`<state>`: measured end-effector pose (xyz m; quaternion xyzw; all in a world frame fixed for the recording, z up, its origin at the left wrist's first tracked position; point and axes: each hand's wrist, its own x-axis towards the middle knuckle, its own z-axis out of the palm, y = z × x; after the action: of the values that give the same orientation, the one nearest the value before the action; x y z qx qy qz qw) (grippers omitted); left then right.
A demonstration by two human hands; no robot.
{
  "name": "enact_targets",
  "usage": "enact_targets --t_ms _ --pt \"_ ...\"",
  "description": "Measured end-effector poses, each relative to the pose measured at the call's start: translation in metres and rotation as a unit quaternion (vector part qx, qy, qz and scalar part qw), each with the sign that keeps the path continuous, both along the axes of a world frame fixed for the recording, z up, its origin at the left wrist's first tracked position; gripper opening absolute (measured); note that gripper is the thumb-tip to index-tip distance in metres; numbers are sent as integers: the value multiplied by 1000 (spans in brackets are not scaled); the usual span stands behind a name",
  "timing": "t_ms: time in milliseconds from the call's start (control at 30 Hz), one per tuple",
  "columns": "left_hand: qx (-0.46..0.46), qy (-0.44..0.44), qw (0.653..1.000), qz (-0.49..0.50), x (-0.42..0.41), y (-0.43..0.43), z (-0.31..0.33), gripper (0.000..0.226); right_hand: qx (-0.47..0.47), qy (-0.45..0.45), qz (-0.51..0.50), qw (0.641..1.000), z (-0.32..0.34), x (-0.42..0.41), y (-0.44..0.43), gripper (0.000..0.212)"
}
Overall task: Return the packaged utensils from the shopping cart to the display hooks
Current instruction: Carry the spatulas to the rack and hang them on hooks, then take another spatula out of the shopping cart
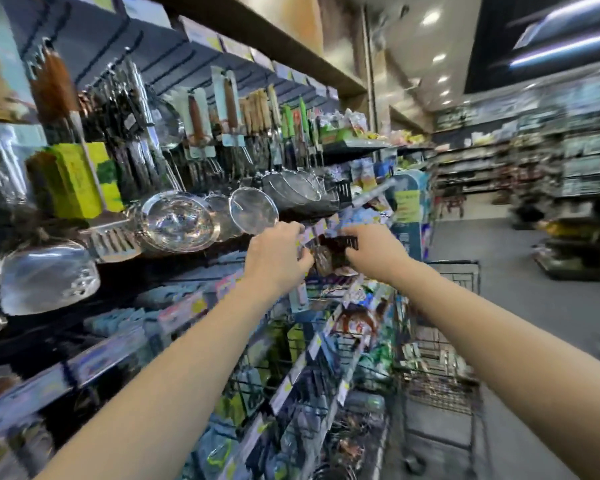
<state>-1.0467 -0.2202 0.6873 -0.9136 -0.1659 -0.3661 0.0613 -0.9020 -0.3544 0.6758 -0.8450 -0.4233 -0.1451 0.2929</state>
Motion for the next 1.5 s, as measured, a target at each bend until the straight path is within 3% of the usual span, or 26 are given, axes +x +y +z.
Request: enact_targets --t_ms 200,633,733,1033,1200,1500 --pt "40 63 997 -13 104 -35 -30 40 -30 32 -57 997 -41 91 -50 47" --pt "-31 127 989 -63 299 -73 -109 44 -66 70 -115 989 -116 256 -107 44" --pt "-45 149 985 -74 336 -71 -135 45 -71 89 -124 986 -138 288 -101 30" --pt "-75 242 963 -91 449 -13 -223 50 -136 146 -141 970 -211 396 -49 29" --pt "-104 271 952 -96 518 44 -256 46 -172 157 -155 960 -243 458 -2 42" --pt "-147 320 932 -92 626 93 -315 48 -226 210 -171 936 -314 550 44 46"
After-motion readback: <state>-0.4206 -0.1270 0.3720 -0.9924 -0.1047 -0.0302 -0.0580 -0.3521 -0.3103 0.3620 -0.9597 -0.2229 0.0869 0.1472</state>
